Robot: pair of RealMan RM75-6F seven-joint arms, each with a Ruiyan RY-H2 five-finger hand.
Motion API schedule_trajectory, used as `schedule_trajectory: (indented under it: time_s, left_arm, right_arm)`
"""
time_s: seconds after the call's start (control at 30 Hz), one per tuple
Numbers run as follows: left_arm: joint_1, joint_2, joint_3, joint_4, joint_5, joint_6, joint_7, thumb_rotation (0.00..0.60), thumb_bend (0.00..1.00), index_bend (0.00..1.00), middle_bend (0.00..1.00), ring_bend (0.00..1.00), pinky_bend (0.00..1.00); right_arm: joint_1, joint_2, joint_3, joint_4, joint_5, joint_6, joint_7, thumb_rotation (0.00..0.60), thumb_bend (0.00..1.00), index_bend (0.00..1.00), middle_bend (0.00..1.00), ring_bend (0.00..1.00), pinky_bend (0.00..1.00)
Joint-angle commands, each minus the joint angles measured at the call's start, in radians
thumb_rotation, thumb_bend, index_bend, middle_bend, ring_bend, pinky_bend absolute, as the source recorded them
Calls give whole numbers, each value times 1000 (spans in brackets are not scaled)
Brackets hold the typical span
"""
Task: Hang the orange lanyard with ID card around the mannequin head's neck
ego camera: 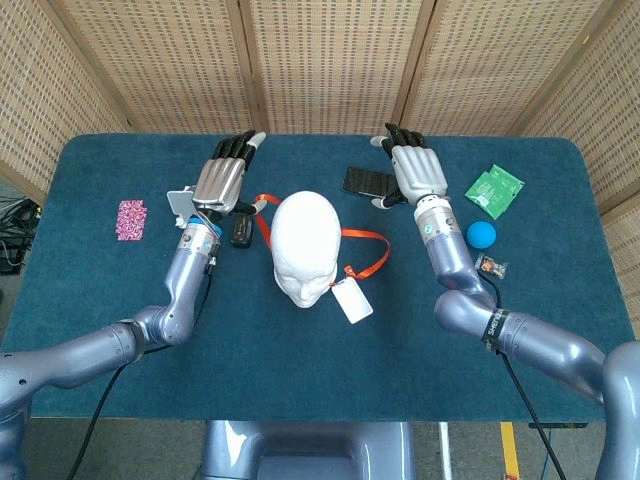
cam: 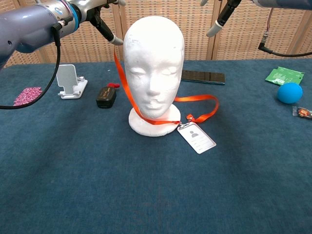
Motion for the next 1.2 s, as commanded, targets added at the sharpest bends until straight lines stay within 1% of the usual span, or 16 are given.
schedule_trajectory:
  time_s: [0.03,0.17,0.33,0.43,0.5,0.53,0.57,0.6,0.63,0.67,0.73,0.77,0.83,0.93,1.07,1.2]
  left_arm:
    - [-1,-5,6,19,23,-2,-31,600,13,0,0,0,0]
    - [6,6,9,10,45,8,-60,600,0,0,0,0,0]
    - [38,49,15,-54,77,47,-85,600,0,0,0,0,0]
    - [77,95,32,-119,112,93,-91,600,0,0,0,0,0]
    - [117,129,49,-169,138,135,-98,600,0,0,0,0,0]
    - [127,139,54,-184,147,145,-101,600,0,0,0,0,0]
    - [140,149,60,-197,155,158,-102,600,0,0,0,0,0]
    - [167,170,75,-225,173,188,-103,600,0,0,0,0,0]
    - [209,197,98,-257,188,229,-99,600,0,0,0,0,0]
    - [239,219,115,-288,203,259,-97,600,0,0,0,0,0]
    - [297,268,148,-348,222,307,-87,600,0,0,0,0,0]
    - [321,288,160,-374,229,328,-83,600,0,0,0,0,0]
    - [376,328,188,-426,248,381,-75,600,0,0,0,0,0]
    - [447,397,227,-532,234,430,-29,600,0,0,0,0,0]
    - [529,474,274,-661,203,491,34,600,0,0,0,0,0]
    - [620,526,329,-752,226,553,14,600,0,0,0,0,0]
  right_arm:
    - [-2,-7,-3,12,-11,6,7,600,81,156,16,0,0]
    - [-13,-1,-5,10,-21,21,8,600,79,151,4,0,0]
    - [-49,39,-9,-38,-31,62,9,600,85,151,0,0,0]
    - [-88,79,-19,-80,-33,96,6,600,148,142,13,0,0]
    - [-119,106,-28,-108,-24,121,4,600,201,117,72,1,0]
    - [-127,113,-29,-117,-23,127,5,600,236,104,137,31,0]
    - [-138,119,-31,-123,-20,137,7,600,264,97,186,69,0]
    - [-159,132,-35,-137,-16,153,13,600,313,92,265,148,4]
    - [-189,151,-45,-154,-11,168,21,600,370,90,346,245,40]
    - [-209,167,-53,-173,-21,177,28,600,410,88,395,303,84]
    - [-249,199,-71,-214,-55,196,41,600,515,87,523,449,288]
    - [-266,211,-79,-231,-74,208,47,600,546,88,564,494,358]
    - [-307,229,-100,-269,-132,248,64,600,625,118,681,618,568]
    - [-363,256,-139,-321,-208,285,79,600,710,165,746,700,756]
    - [-420,290,-193,-388,-275,282,93,600,769,232,769,734,841]
    - [-474,314,-264,-452,-358,279,81,600,811,249,797,766,870]
